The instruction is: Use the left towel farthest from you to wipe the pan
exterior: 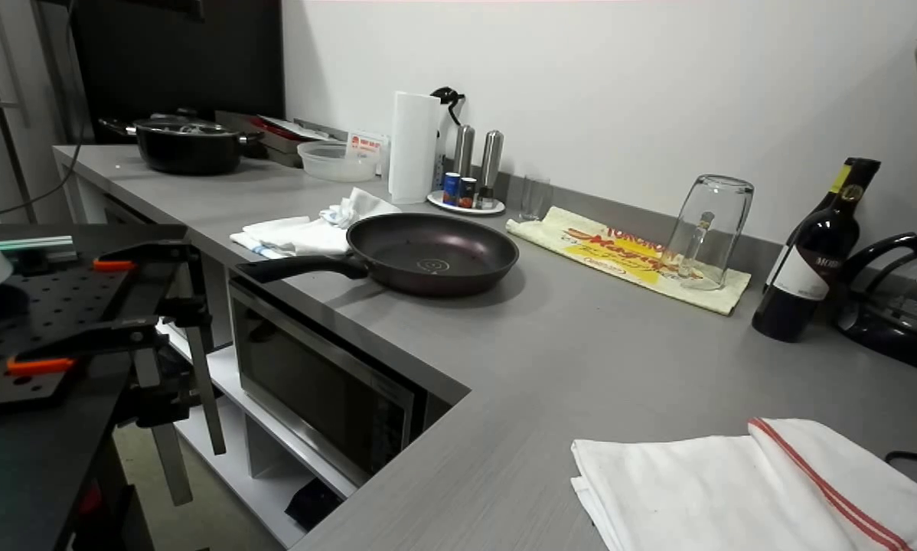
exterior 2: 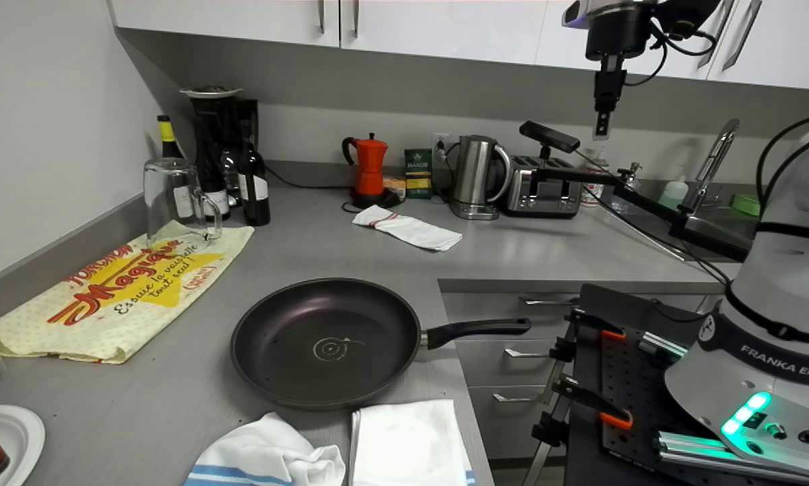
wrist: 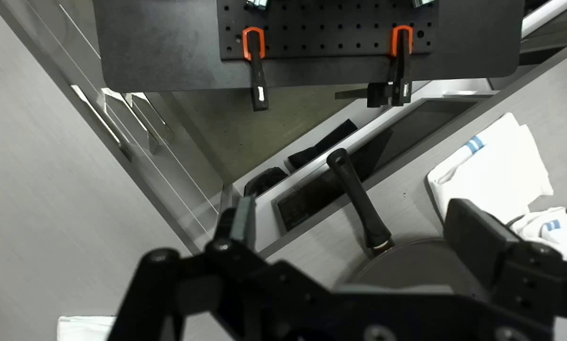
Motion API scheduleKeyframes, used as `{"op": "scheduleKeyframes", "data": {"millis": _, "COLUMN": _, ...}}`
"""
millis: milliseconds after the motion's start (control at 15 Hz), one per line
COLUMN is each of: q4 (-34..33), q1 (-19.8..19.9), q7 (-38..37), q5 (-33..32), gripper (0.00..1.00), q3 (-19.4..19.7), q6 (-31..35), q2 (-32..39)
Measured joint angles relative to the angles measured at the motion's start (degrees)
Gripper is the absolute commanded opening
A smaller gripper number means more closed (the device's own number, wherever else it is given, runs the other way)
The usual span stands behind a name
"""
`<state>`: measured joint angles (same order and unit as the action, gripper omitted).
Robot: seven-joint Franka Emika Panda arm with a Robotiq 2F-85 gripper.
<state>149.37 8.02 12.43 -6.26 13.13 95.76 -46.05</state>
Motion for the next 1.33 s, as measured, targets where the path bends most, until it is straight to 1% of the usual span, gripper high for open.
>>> {"op": "scheduleKeyframes", "data": {"millis": 200, "q4": -0.2, "q1": -1.4, "q7": 0.2, "q5": 0.0, "gripper": 1.00, "q3": -0.1, "q6": 4.9, "q2": 4.3}}
{"op": "scheduleKeyframes", "data": {"millis": 333, "q4": -1.4, "q1": -3.4, "q7": 0.5, "q5": 0.1, "gripper": 1.00, "q3": -0.3, "q6": 9.4, "q2": 10.0}}
{"op": "scheduleKeyframes", "data": {"millis": 467, "q4": -3.5, "q1": -6.5, "q7": 0.8, "q5": 0.2, "gripper": 1.00, "q3": -0.4, "q6": 13.6, "q2": 16.9}}
{"op": "scheduleKeyframes", "data": {"millis": 667, "q4": -7.9, "q1": -11.4, "q7": 1.1, "q5": 0.7, "gripper": 1.00, "q3": -1.0, "q6": 17.8, "q2": 27.5}}
{"op": "scheduleKeyframes", "data": {"millis": 733, "q4": -9.6, "q1": -12.3, "q7": 1.2, "q5": 1.4, "gripper": 1.00, "q3": -2.1, "q6": 19.0, "q2": 31.2}}
{"op": "scheduleKeyframes", "data": {"millis": 1000, "q4": -16.5, "q1": -13.2, "q7": 1.2, "q5": 4.1, "gripper": 1.00, "q3": -9.1, "q6": 21.0, "q2": 43.4}}
{"op": "scheduleKeyframes", "data": {"millis": 1333, "q4": -23.1, "q1": -13.8, "q7": 1.2, "q5": 6.5, "gripper": 1.00, "q3": -15.8, "q6": 21.1, "q2": 51.4}}
